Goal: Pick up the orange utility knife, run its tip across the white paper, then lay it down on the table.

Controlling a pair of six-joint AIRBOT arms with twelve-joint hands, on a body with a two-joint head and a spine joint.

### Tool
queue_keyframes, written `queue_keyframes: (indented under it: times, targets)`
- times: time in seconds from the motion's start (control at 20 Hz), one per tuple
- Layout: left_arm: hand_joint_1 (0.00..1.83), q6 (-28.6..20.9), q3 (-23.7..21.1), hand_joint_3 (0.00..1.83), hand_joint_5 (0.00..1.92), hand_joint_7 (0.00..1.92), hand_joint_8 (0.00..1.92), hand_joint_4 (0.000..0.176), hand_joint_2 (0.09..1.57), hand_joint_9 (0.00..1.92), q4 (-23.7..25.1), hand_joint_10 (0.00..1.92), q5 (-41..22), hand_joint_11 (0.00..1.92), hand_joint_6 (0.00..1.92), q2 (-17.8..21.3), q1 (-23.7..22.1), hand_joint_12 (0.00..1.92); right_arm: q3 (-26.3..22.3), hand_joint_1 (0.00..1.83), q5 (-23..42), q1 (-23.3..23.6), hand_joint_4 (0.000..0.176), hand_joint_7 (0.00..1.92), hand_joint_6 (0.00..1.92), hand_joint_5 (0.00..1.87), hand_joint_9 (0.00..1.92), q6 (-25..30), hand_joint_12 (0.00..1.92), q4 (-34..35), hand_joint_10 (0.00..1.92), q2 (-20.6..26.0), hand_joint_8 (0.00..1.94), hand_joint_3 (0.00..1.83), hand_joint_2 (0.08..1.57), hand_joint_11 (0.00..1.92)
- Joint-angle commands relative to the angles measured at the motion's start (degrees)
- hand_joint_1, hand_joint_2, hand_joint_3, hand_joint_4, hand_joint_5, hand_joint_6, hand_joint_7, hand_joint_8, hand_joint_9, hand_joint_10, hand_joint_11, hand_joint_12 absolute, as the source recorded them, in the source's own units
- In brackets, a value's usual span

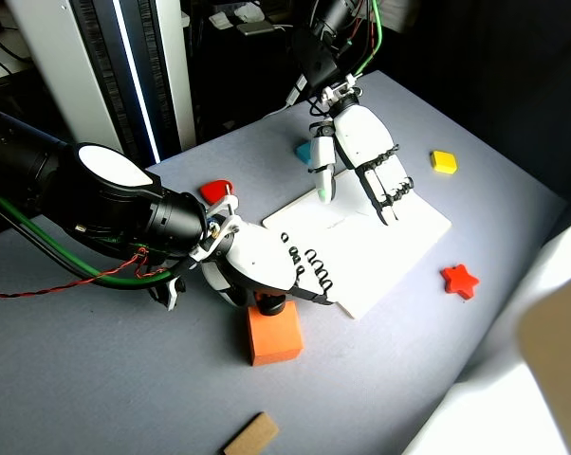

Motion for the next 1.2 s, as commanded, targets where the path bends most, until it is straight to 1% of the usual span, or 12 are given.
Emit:
queue_keyframes:
  times: [0.0, 0.1, 0.15, 0.2, 0.25, 0.3, 0.35, 0.4, 0.45, 0.5, 0.55, 1.15]
  targets:
    - [0.04, 0.0, 0.1, 0.0, 0.0, 0.0, 0.0, 0.0, 1.33, 0.0, 3.7, 0.0, -4.8, 0.0, 0.0, -0.1, -0.4, 0.0, 0.0, 1.24, -2.1, 0.3, 0.0, 0.01, 0.0, 0.0, 0.0, 0.0, 0.0, 0.4, 0.0, 0.2, 0.0, 0.03, 1.14, 0.0]
    - [0.07, 0.0, 0.1, 0.0, 0.0, 0.0, 0.0, 0.0, 1.32, 0.0, 3.7, 0.0, -4.8, 0.0, 0.0, -0.1, -0.4, 0.0, -0.1, 1.21, -2.6, 0.2, 0.0, 0.32, 0.06, 0.26, 0.24, -0.1, 0.85, 0.4, 0.12, 0.1, 0.04, 0.0, 1.15, 0.0]
    - [0.05, 0.0, 0.1, 0.0, 0.0, 0.0, 0.0, 0.0, 1.32, 0.0, 3.7, 0.0, -4.8, 0.01, 0.0, -0.1, -0.5, 0.0, -0.2, 1.26, -2.9, 0.0, 0.0, 0.49, 0.18, 0.4, 0.31, -0.1, 1.23, 0.4, 0.57, 0.1, 0.23, 0.0, 1.13, 0.0]
    - [0.06, 0.0, 0.1, 0.0, 0.0, 0.0, 0.0, 0.0, 1.32, 0.0, 3.7, 0.0, -4.8, 0.01, 0.0, -0.1, -0.5, 0.01, -0.3, 1.27, -3.0, -0.1, 0.0, 0.42, 0.66, 0.43, 0.33, -0.1, 1.57, 0.4, 1.09, 0.1, 0.89, 0.0, 1.12, 0.05]
    - [0.06, 0.0, 0.1, 0.0, 0.0, 0.0, 0.0, 0.0, 1.32, 0.0, 3.7, 0.0, -4.8, 0.01, 0.0, -0.1, -0.6, 0.01, -0.4, 1.27, -3.2, -0.1, 0.0, 0.42, 0.66, 0.43, 0.33, -0.1, 1.57, 0.4, 1.09, 0.1, 0.89, 0.0, 1.12, 0.05]
    - [0.05, 0.0, 0.1, 0.0, 0.0, 0.0, 0.0, 0.0, 1.32, 0.0, 3.7, 0.0, -4.8, 0.01, 0.0, -0.1, -0.5, 0.01, -0.8, 1.12, -3.8, -0.2, 0.0, 0.7, 1.57, 0.53, 0.57, -0.2, 1.9, 0.4, 1.85, 0.1, 1.6, 0.03, 1.31, 0.49]
    - [0.05, 0.0, 0.1, 0.0, 0.0, 0.0, 0.0, 0.0, 1.32, 0.0, 3.6, 0.0, -4.9, 0.01, 0.0, -0.1, -0.3, 0.01, -1.3, 1.11, -4.9, -0.2, 0.0, 0.71, 1.6, 0.53, 0.61, -0.3, 1.92, 0.4, 1.91, 0.1, 1.62, 0.03, 1.31, 0.53]
    - [0.08, 0.0, 0.1, 0.0, 0.0, 0.0, 0.0, 0.0, 1.32, 0.0, 3.6, 0.0, -4.9, 0.01, 0.0, -0.1, -0.3, 0.01, -1.5, 1.08, -5.2, -0.1, 0.0, 1.15, 1.57, 0.64, 1.15, -0.3, 1.92, 0.4, 1.92, 0.1, 1.88, 0.04, 1.29, 1.08]
    - [0.08, 0.0, 0.2, 0.0, 0.0, 0.0, 0.0, 0.0, 1.32, 0.0, 3.6, 0.0, -4.9, 0.01, 0.0, -0.1, -0.3, 0.01, -1.8, 1.08, -5.8, 0.1, 0.0, 1.15, 1.57, 0.64, 1.15, -0.2, 1.92, 0.4, 1.92, 0.2, 1.88, 0.04, 1.29, 1.08]
    - [0.08, 0.0, 0.2, 0.0, 0.0, 0.0, 0.0, 0.0, 1.31, 0.0, 3.6, 0.0, -4.9, 0.01, 0.0, -0.1, -0.3, 0.02, -2.2, 1.49, -6.2, 0.4, 0.06, 1.54, 1.85, 1.16, 1.59, -0.1, 1.92, 0.4, 1.92, 0.2, 1.93, 0.4, 1.06, 1.6]
    - [0.07, 0.0, 0.3, 0.0, 0.0, 0.0, 0.0, 0.0, 1.31, 0.01, 3.6, 0.0, -4.9, 0.02, 0.0, -0.1, -0.3, 0.02, -2.6, 1.61, -6.5, 0.6, 0.171, 1.68, 1.92, 1.34, 1.75, 0.0, 1.92, 0.4, 1.92, 0.2, 1.94, 0.85, 0.82, 1.82]
    - [0.07, -0.5, 1.7, 0.0, 0.0, 0.02, 0.0, 0.0, 1.31, 0.01, 3.3, 0.0, -3.9, 0.0, 0.0, 0.5, -1.2, 0.11, -5.2, 1.57, -16.4, 4.7, 0.176, 1.56, 1.92, 1.34, 1.64, 1.8, 1.92, -1.2, 1.92, -0.1, 1.94, 0.68, 0.86, 1.72]
